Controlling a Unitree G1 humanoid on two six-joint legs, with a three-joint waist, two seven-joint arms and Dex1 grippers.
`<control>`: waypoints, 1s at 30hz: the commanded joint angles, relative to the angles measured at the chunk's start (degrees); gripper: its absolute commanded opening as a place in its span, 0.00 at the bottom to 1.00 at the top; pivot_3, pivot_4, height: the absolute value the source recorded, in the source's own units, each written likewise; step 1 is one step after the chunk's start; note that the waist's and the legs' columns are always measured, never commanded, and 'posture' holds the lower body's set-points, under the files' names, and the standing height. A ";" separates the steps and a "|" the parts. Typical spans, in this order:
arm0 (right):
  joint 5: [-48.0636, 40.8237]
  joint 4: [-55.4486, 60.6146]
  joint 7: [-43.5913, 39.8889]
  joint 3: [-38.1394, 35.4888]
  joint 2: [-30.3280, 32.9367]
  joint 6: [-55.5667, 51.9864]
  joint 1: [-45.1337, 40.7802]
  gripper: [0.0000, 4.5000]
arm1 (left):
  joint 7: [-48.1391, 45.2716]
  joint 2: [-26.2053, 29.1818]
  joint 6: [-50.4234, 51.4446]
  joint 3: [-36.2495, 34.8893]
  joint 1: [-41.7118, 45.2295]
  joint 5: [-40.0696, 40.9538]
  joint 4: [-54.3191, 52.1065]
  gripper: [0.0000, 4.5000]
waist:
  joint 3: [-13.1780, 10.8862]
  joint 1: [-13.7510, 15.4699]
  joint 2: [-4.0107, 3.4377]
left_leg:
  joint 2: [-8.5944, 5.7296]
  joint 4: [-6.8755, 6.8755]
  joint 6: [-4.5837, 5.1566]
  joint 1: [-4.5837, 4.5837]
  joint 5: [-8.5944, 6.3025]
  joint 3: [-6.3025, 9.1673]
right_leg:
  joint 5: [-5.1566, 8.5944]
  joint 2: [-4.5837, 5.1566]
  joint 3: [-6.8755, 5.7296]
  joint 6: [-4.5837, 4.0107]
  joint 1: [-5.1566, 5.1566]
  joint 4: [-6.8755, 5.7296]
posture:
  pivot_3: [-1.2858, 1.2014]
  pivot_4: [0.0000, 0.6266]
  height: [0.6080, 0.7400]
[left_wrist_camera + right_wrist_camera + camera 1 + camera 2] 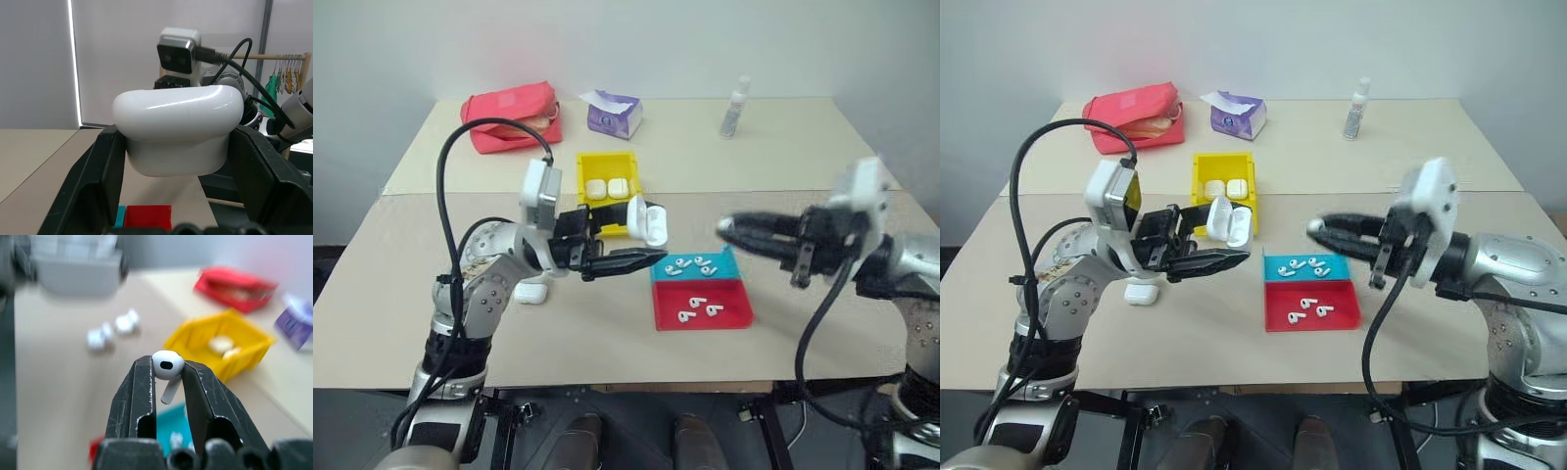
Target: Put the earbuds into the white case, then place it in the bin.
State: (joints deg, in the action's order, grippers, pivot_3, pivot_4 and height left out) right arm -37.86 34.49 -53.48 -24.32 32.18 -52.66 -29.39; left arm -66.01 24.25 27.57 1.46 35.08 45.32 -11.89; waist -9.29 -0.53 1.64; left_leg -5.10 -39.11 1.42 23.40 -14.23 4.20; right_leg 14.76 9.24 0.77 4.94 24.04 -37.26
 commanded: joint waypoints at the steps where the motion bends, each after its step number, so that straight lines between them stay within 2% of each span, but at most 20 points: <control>1: -12.80 1.08 10.46 -3.63 -4.61 -3.44 -4.50 0.14 | -1.19 -0.24 0.27 0.79 2.91 -0.17 1.13 0.63 | 0.00 -0.16 0.00 | 0.01 0.00 0.00 0.00 0.00 0.02 | 0.00 -0.01 -0.02 0.00 0.00 0.01 | 0.52 0.24 1.00; 5: -19.30 1.93 18.64 -0.56 -8.08 -3.91 -6.92 0.14 | -2.16 -0.22 1.30 1.84 5.00 -0.90 3.03 0.63 | 0.01 -0.35 -0.02 | 0.00 0.04 0.00 0.01 0.00 0.03 | 0.00 -0.01 -0.01 0.00 0.04 -0.01 | 0.52 0.24 1.00; 11: -24.55 2.26 23.12 3.77 -8.18 -2.09 -6.39 0.14 | -2.73 -0.39 1.19 2.01 5.55 -1.42 3.71 0.63 | 0.01 -0.48 -0.03 | -0.02 0.06 0.01 0.02 0.00 0.03 | 0.00 0.00 -0.01 0.00 0.08 -0.39 | 0.52 0.24 1.00; 20: -24.30 2.05 22.61 8.18 -3.60 0.82 -2.86 0.14 | -0.48 -0.63 2.49 2.08 5.69 -2.36 1.77 0.63 | 0.01 -0.47 -0.02 | -0.03 0.05 0.02 0.01 0.00 0.02 | 0.00 -0.01 -0.01 0.00 0.07 -0.40 | 0.52 0.24 1.00; 30: -20.02 0.51 21.20 12.77 -0.97 5.09 -1.51 0.14 | 0.20 -0.25 1.59 1.28 5.44 -2.49 0.61 0.63 | 0.01 -0.48 -0.02 | -0.02 0.05 0.02 0.00 0.00 0.01 | 0.00 -0.02 -0.01 0.00 0.06 -0.41 | 0.52 0.24 1.00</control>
State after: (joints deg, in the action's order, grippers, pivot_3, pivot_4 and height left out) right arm -58.60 34.40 -31.92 -11.71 30.49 -49.39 -31.12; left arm -65.83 23.84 30.29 3.71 39.53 42.63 -8.55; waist -9.28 -1.01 1.61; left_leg -5.12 -39.06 1.44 23.40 -14.23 4.22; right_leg 14.76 9.22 0.76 4.94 24.10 -37.66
